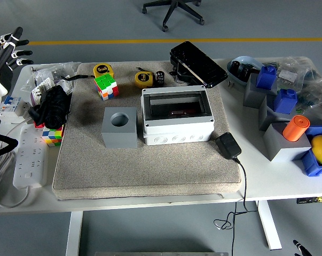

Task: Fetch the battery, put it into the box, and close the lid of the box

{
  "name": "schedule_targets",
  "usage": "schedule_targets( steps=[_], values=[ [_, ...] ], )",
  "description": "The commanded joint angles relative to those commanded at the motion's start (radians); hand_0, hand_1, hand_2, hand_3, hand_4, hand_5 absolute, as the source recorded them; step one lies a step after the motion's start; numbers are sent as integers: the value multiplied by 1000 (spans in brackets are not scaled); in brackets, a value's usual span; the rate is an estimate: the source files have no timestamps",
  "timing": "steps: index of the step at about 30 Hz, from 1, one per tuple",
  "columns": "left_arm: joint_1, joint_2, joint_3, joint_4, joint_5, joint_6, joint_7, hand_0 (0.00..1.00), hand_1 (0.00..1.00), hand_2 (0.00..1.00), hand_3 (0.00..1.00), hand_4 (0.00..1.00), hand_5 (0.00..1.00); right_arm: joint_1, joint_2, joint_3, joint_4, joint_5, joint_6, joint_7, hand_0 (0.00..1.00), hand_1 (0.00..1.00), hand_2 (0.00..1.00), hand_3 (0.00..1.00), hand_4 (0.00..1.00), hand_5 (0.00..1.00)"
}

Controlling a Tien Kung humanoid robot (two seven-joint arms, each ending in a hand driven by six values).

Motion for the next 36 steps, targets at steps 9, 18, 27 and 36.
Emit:
schedule_targets(
  steps=[9, 18, 27, 36],
  values=[
    [-1, -3, 14, 0, -3, 1, 0, 284, 425, 508, 540, 972, 428, -1, 1, -2, 0, 2, 3, 0, 702, 679, 672, 585, 961, 507],
    [-6, -5, 34, -2, -10, 3, -1, 284, 424, 509, 540, 972, 430, -1, -1, 0, 0, 2, 4, 0, 704, 679, 672, 585, 961, 508],
    [-18, -12, 54, -2, -12, 2, 1, 285, 424, 509, 540, 972, 429, 1, -1, 2, 1, 2, 4, 2, 702, 679, 673, 585, 960, 509],
    [-17, -15, 58, 4, -11, 3, 1, 285, 424, 509, 540, 972, 430, -1, -1, -1, 0, 5, 7, 1, 702, 680, 673, 585, 961, 507]
  ],
)
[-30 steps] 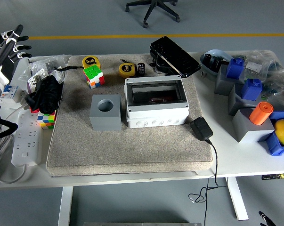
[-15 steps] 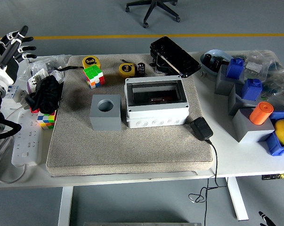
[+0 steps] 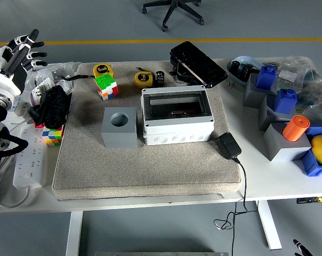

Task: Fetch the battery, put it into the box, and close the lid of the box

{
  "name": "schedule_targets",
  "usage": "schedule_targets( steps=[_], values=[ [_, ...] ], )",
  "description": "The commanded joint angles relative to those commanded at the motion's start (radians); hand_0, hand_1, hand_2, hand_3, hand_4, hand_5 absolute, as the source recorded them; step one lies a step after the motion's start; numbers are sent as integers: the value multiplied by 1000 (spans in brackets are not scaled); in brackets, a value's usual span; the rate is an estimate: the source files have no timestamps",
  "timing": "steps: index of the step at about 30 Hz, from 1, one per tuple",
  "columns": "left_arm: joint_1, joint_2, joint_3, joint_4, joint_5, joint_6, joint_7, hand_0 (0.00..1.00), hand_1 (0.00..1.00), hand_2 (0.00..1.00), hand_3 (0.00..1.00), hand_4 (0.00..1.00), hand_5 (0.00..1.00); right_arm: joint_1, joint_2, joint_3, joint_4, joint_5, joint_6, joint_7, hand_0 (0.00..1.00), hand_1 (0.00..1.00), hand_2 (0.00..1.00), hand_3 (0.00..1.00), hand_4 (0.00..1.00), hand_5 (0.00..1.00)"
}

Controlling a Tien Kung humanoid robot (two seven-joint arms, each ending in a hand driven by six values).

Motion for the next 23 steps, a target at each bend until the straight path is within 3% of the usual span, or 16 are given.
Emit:
schedule_targets(
  steps=[23],
  values=[
    [-4, 2, 19, 5, 0, -1, 2, 285, 424, 509, 540, 972, 430, 1, -3, -8, 1, 2, -1, -2, 702, 679, 674, 584, 960, 508]
  ],
)
